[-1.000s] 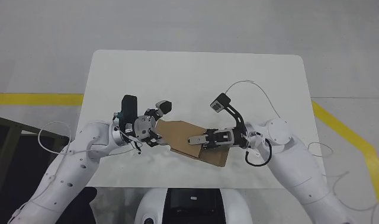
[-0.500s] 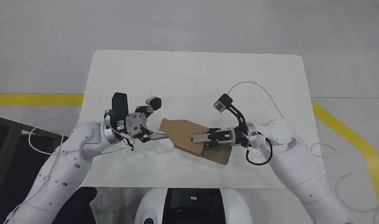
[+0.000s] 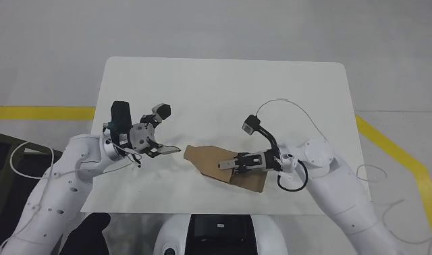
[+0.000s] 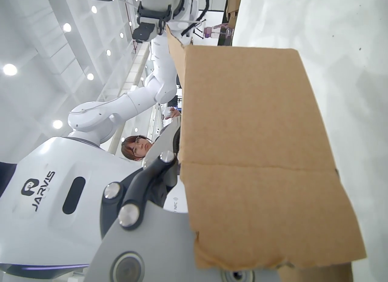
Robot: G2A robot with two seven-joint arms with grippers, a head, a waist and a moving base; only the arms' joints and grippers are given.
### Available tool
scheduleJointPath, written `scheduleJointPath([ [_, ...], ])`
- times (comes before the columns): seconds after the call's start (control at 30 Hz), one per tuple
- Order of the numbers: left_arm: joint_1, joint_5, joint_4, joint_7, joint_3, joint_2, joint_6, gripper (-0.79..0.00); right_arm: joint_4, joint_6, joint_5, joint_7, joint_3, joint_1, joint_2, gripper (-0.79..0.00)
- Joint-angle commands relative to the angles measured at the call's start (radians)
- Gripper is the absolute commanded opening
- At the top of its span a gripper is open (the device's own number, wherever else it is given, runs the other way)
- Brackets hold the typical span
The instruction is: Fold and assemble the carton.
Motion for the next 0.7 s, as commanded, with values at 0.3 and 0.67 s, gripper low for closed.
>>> scheduleJointPath([
  [0.3, -0.046, 0.128, -0.047, -0.053, 0.042, -0.004, 0.000, 0.000, -0.016, 0.025, -0.016, -0.009, -0.023, 0.018, -0.002, -0.785],
  [0.67, -0.030, 0.200, -0.032, -0.050, 0.034, 0.003, 0.000, 0.000, -0.027, 0.019, 0.002, -0.014, -0.008, 0.015, 0.001, -0.785],
])
